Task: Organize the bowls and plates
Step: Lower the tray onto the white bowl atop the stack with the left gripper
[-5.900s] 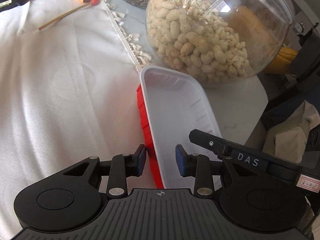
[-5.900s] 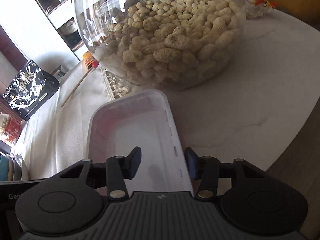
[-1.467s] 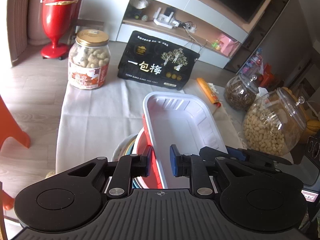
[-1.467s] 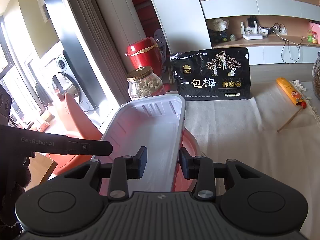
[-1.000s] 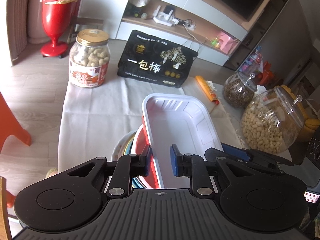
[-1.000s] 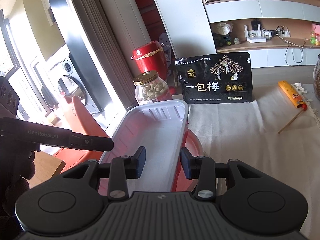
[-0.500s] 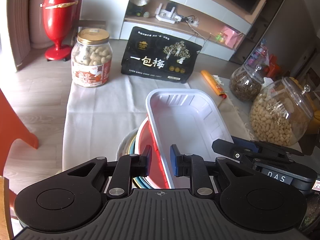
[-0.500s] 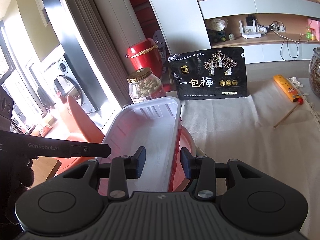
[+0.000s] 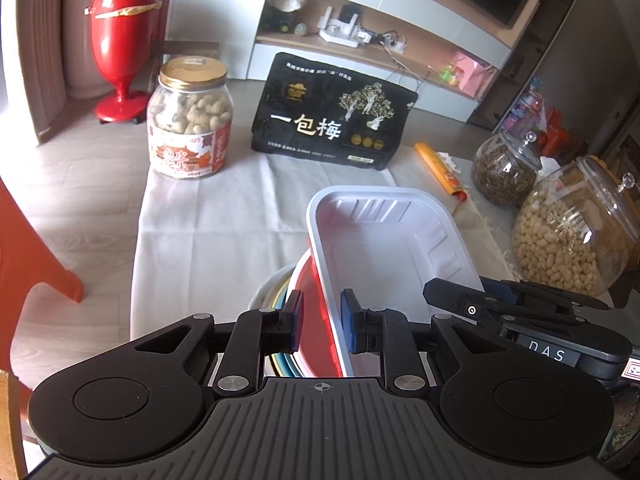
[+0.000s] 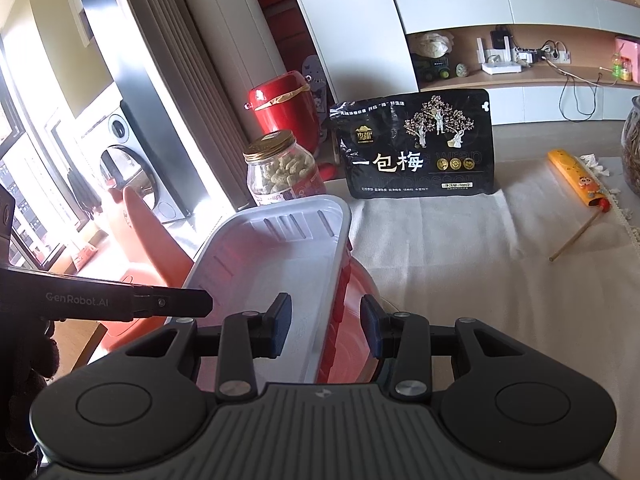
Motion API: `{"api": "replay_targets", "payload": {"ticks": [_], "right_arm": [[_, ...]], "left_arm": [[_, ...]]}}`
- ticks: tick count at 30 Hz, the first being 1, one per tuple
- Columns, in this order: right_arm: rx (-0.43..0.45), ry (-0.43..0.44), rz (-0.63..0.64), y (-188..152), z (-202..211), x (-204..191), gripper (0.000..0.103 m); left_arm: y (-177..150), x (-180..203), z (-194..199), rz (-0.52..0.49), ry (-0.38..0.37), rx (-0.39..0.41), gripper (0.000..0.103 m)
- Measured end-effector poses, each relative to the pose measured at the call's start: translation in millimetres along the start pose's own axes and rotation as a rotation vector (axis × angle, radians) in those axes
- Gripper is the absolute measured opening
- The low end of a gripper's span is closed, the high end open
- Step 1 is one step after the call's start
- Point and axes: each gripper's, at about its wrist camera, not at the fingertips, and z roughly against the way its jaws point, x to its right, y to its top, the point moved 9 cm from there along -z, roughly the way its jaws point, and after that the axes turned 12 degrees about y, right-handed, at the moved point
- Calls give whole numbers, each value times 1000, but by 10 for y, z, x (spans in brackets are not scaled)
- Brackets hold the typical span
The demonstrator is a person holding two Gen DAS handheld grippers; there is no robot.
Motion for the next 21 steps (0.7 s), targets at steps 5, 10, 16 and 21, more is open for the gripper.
{"api": "replay_targets", "payload": {"ticks": [5,10,16,21], "right_arm": [[-14,-5,7,35,-112,55,37],[-19,-19,23,97,-190,68,37],[-18,-23,39,118,-223,66,36],[10,-55,49,160,-147,91,36]], "left_arm": [[123,-40,-107,32,-23,6,23],[197,-89,-204,46,-17,0,23],[119,-52,-228,41,-35,-38,22],[145,35,-105,34,-69,-3,22]]}}
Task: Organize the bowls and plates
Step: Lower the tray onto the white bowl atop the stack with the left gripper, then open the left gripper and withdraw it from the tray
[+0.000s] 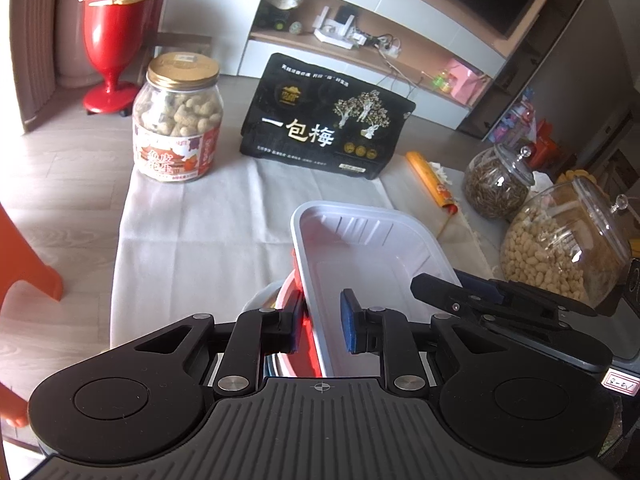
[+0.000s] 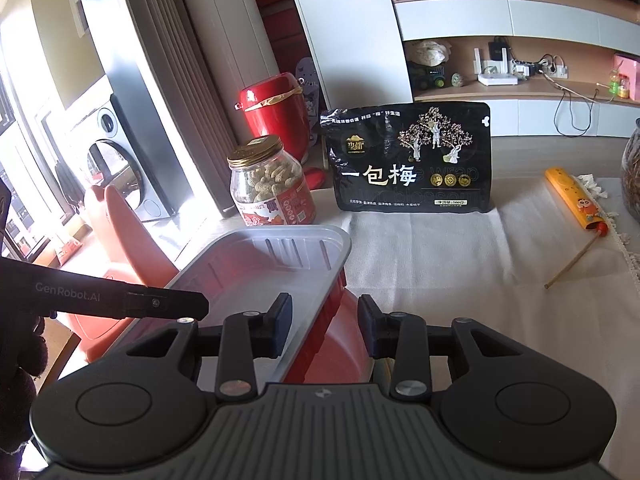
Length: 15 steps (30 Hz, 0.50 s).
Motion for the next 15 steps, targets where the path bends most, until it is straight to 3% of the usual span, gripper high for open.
{"api": "replay_targets", "payload": {"ticks": [3,15], "right_arm": [[16,5,0,35,62,0,36],[11,8,20,69,-15,-82,36]], "left_arm": [[20,94,23,-7,-37,8,22],[18,-5,-67,32,-9,-11,22]]}}
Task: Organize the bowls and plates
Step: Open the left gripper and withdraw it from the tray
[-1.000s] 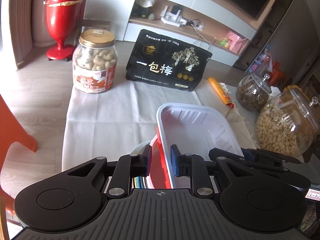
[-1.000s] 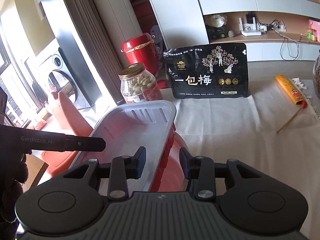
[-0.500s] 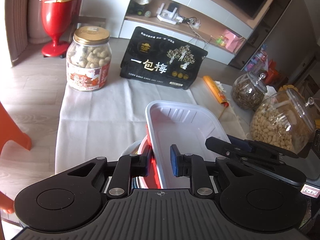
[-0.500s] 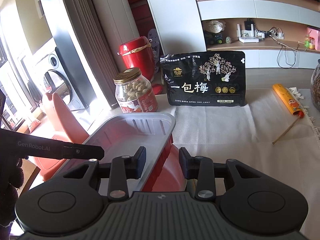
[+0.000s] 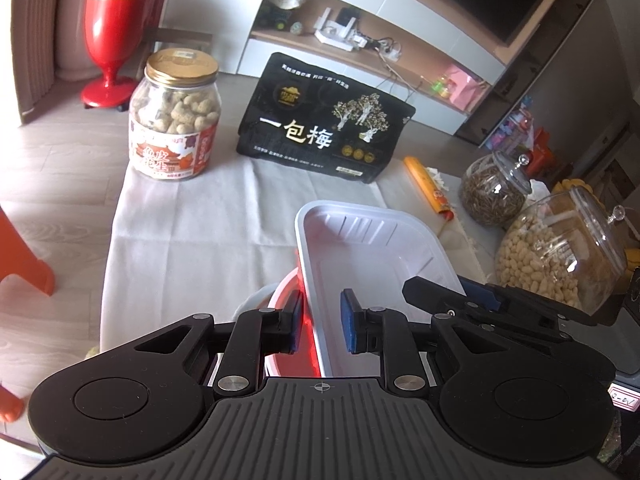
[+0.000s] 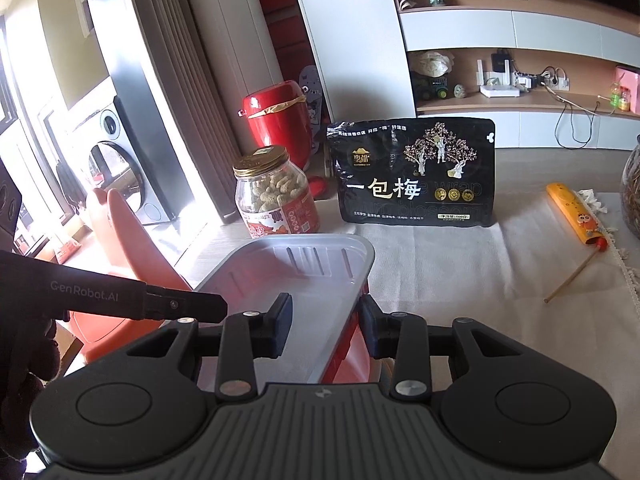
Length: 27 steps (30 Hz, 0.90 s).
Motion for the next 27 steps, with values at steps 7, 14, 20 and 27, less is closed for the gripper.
{"api": "replay_targets", "payload": {"ticks": [7,14,20,27], "right_arm": [[5,-13,-15,-33,33,83,36],[38,-22,-13,-37,172,82,36],[133,-51,6,-9,498,40,36],[206,-1,16,-271,1202,-220,57]], "left_arm": [[-2,39,70,-27,54,50,22],[-48,52,200,-31,92,89,22],[-159,-107,769,75,218,316,22],[-1094,323,1292,47,265,424,17]]}}
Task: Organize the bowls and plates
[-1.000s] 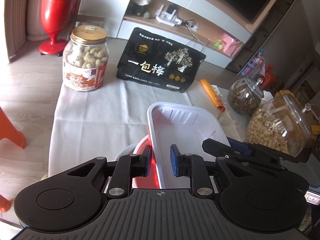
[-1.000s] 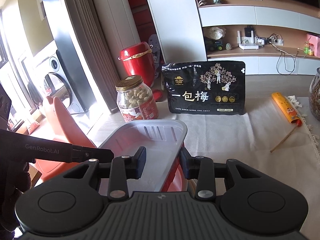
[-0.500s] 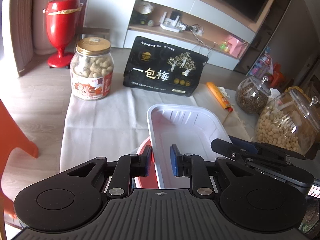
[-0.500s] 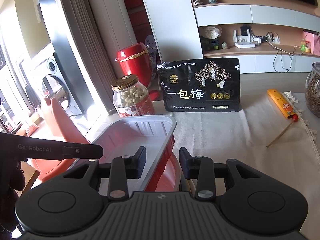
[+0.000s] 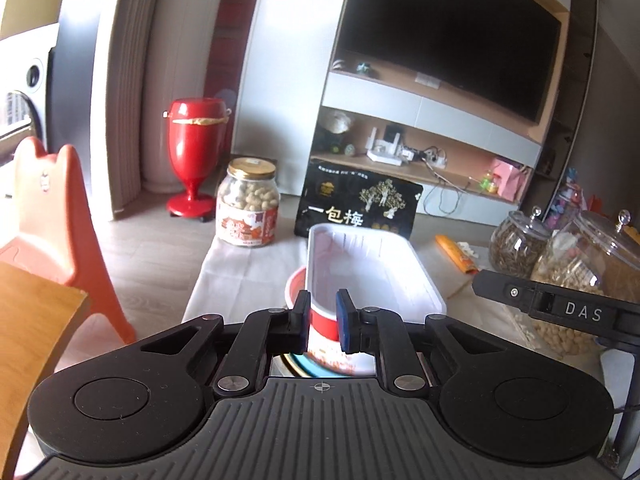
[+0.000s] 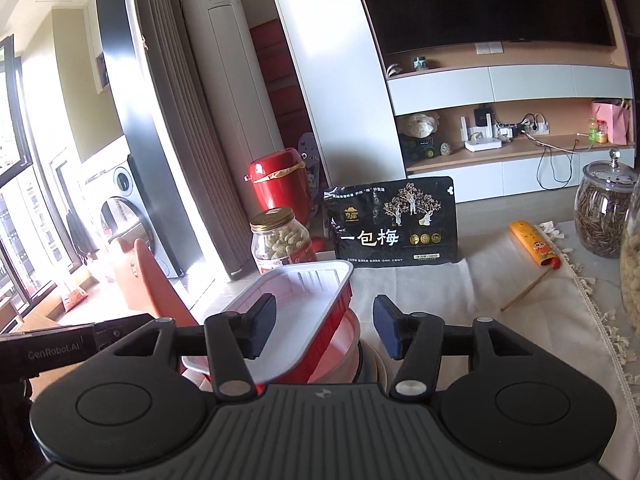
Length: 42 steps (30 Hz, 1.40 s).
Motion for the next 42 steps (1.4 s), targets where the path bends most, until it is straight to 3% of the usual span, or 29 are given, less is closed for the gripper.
{"api": "replay_targets", "payload": {"ticks": [3,9,11,13,17,26,42], "right_arm": [[-62,17,0,-348,266,-102,58],[-155,12,3,-1109,675,-248,59],[-176,6,-3,-1271,753,-269,59],[-186,-10,1,-1366,808,-282,59],[-205,-14,7,-1451,867,-341,59],[-192,-11,4,-1459,920,-399,63],[-198,-10,4,-1472,886,-414,64]], "left_arm": [[-449,72,187,31,1,-36,17],[-1075,231,368,-56,9,-144,16],[-1158,278,466,-80,-3,-137,16],[-1184,280,610,-115,38,-92,16],[-1154,269,839,-175,149,-10,16],[-1193,202,868,-148,144,-57,16],[-1212,196,857,-141,132,-70,16]]}}
